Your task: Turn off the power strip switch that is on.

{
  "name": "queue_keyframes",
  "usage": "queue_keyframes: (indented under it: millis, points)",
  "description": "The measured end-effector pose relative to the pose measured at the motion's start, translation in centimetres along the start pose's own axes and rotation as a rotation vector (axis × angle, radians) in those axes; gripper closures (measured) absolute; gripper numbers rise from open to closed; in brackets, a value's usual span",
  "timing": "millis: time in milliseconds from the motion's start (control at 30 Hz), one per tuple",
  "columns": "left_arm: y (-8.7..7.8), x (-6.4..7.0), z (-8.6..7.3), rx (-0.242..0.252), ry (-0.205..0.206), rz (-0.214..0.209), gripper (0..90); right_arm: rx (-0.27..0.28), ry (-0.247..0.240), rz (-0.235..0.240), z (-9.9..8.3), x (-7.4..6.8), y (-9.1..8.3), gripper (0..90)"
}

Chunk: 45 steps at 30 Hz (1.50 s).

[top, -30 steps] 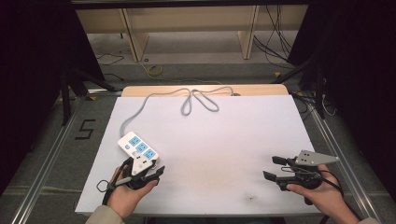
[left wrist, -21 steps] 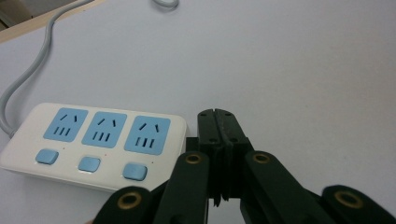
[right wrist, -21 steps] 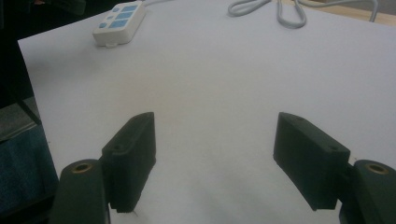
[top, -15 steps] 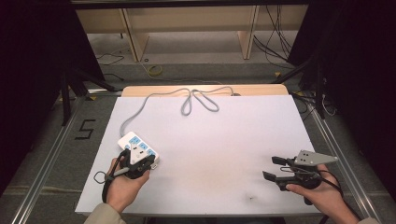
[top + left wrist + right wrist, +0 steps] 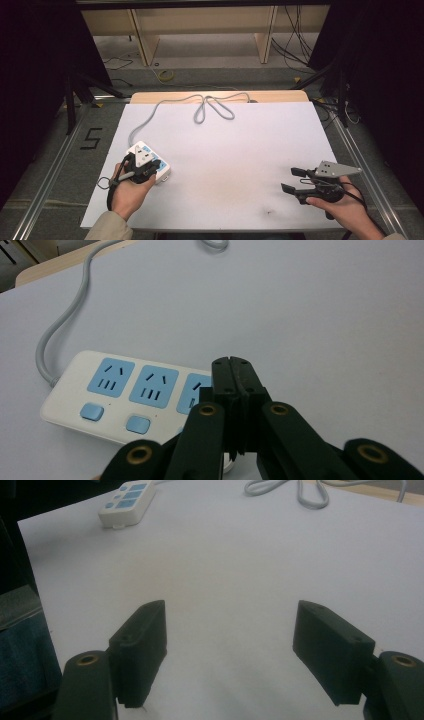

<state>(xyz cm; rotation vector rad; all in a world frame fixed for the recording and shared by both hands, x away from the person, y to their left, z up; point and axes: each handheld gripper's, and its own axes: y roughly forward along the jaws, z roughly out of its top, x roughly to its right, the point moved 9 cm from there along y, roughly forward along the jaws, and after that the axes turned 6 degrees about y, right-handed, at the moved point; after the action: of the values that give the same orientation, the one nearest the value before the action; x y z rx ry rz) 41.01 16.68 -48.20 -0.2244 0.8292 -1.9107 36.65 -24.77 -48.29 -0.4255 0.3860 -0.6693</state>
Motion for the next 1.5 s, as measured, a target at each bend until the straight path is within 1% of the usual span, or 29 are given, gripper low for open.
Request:
queue_keyframes:
  millis: [133, 200, 333, 367, 533, 800, 1200, 1500]
  points:
    - [0.0, -0.4, 0.1, 0.005, -0.010, 0.007, 89.7, -0.002, -0.004, -0.001, 0.0, 0.0, 0.0, 30.1]
    - [0.2, -0.8, 0.0, -0.002, -0.017, 0.014, 89.7, -0.003, -0.004, -0.002, 0.0, 0.0, 0.0, 30.1]
    - [0.3, -1.2, -0.2, -0.010, -0.026, 0.018, 89.7, -0.005, -0.004, -0.003, -0.1, 0.0, 0.0, 30.1]
    - [0.4, -1.3, -0.2, -0.008, -0.034, 0.020, 89.8, -0.004, -0.004, -0.003, 0.0, 0.0, 0.0, 30.1]
    - [0.7, -1.6, -0.5, -0.027, -0.038, 0.023, 89.8, -0.006, -0.004, -0.003, -0.1, 0.0, 0.1, 30.1]
    - [0.9, -2.1, -0.5, -0.028, -0.047, 0.033, 89.8, -0.008, -0.004, -0.003, -0.1, 0.0, 0.1, 30.0]
    - [1.3, -2.8, -0.9, -0.055, -0.052, 0.042, 89.8, -0.014, -0.009, -0.005, -0.1, 0.0, 0.1, 30.0]
    - [1.8, -3.5, -1.1, -0.069, -0.068, 0.052, 89.8, -0.014, -0.005, -0.001, -0.1, -0.1, 0.2, 30.1]
